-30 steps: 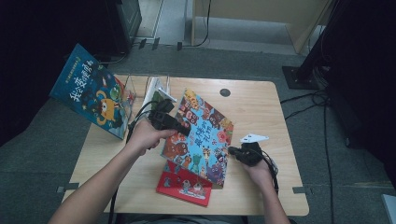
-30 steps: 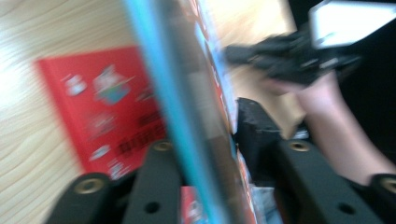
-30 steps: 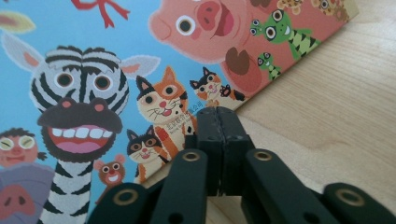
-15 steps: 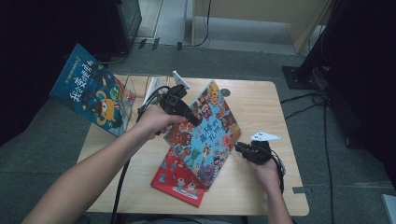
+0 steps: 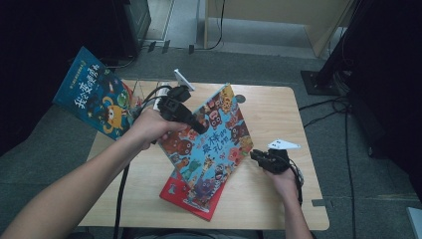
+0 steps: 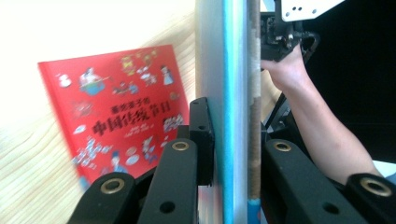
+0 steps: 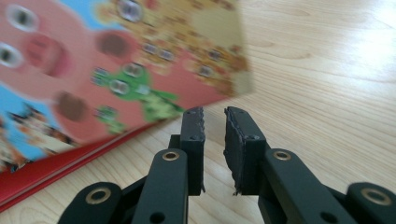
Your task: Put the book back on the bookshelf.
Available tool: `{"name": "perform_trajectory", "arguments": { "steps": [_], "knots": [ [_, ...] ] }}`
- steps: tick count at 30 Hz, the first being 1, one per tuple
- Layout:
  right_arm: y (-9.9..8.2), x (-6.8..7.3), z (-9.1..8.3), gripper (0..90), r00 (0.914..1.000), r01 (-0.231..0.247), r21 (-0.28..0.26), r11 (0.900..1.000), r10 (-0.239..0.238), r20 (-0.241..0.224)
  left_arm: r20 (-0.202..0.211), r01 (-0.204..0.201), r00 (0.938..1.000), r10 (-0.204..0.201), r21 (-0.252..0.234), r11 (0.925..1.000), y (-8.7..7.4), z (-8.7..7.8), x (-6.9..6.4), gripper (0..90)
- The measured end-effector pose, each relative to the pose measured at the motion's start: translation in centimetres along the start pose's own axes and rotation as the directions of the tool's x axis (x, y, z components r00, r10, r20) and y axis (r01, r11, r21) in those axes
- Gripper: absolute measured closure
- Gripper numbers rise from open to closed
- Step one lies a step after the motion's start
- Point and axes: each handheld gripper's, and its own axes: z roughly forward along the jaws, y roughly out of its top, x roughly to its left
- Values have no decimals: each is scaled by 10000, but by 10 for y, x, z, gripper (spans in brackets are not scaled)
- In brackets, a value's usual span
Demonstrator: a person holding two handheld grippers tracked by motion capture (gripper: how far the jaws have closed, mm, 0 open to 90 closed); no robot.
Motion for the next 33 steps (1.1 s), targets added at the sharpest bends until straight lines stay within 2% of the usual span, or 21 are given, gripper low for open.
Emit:
{"name": "perform_trajectory", "arguments": {
  "steps": [2,5,11,15,18,24,33],
  "knots": [
    [3,3,3,770,10000,-31,189,9998,33,-78,-153,-54,9999,52,-107,9999,-9,-10,1,812],
    [7,9,7,758,9997,184,87,9998,-183,-162,-432,-134,9990,119,-354,9993,-24,-23,3,812],
    [12,19,17,747,9978,552,172,9983,-545,-371,-431,261,9987,-286,-573,9980,-49,-42,16,810],
    [14,25,22,747,9954,819,-2,9966,-819,-494,-443,456,9978,-490,-753,9961,-66,-53,26,812],
    [17,28,27,707,9943,930,71,9956,-925,-528,-459,667,9964,-711,-914,9936,-78,-60,33,811],
    [21,34,38,644,9908,1219,299,9921,-1199,-621,-481,1035,9927,-1103,-1263,9866,-101,-75,43,811],
    [23,37,53,633,9848,1607,499,9857,-1568,-748,-737,1723,9795,-1877,-1773,9690,-137,-96,59,810]
  ]
}}
